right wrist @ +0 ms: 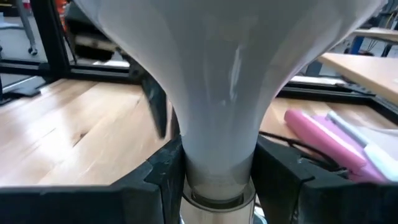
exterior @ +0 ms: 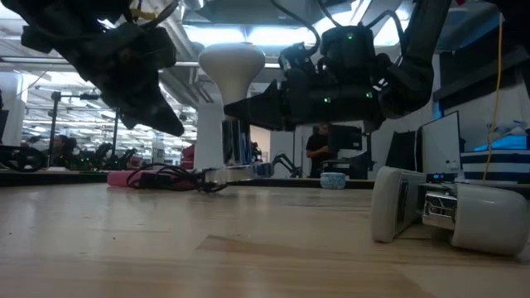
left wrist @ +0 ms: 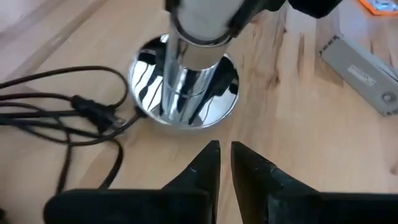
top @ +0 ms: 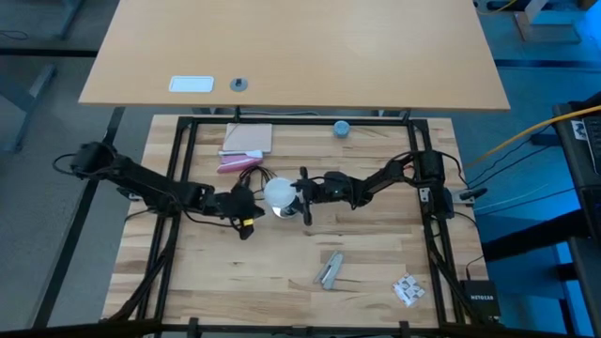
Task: Screw lightbulb
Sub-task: Remove the lightbulb from the lamp
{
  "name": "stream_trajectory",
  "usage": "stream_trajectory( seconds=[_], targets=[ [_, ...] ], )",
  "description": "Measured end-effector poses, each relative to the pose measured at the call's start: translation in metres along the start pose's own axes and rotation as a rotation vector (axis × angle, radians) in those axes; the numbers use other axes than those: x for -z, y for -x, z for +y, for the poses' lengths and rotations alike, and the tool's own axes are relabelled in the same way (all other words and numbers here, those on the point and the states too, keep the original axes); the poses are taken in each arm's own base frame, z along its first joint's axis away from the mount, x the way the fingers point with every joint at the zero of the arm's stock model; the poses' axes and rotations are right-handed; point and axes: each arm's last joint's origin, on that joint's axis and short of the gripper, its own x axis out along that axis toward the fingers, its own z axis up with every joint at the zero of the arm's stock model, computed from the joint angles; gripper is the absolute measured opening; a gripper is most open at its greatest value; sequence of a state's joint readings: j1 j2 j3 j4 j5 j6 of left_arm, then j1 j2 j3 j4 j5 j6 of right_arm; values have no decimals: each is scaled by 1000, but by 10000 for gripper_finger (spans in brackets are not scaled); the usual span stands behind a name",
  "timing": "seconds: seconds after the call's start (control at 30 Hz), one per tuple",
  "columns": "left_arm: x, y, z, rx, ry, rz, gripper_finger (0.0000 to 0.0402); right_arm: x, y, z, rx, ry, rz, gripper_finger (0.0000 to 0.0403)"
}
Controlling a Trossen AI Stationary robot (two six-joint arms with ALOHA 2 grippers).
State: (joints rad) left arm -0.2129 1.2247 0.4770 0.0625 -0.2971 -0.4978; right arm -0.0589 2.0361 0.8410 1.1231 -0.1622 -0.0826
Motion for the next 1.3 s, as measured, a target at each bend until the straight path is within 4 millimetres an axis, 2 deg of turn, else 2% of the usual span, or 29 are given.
stream_trajectory(
  seconds=[0.33, 0.5, 0.63, 0.87, 1.17, 1.3],
  targets=[
    [3, -27, -6, 2, 13, -67, 32, -6, -2, -2, 51, 7, -42, 162],
    [-10, -27, -11, 51, -13, -199, 32, -12, -7, -4, 53, 11, -66, 162],
    [-9, -29, -11, 37, -30, -201, 33, -18, -10, -5, 55, 15, -87, 162],
    [4, -41, -7, -38, -31, -125, 33, -19, -11, -4, 34, 20, -87, 162],
    [24, -56, 2, -188, -46, -44, 33, -4, -12, 0, -51, -18, 53, 162],
    [32, -65, 5, -250, -58, -35, 33, -1, -13, 8, -85, -21, 84, 162]
  ],
)
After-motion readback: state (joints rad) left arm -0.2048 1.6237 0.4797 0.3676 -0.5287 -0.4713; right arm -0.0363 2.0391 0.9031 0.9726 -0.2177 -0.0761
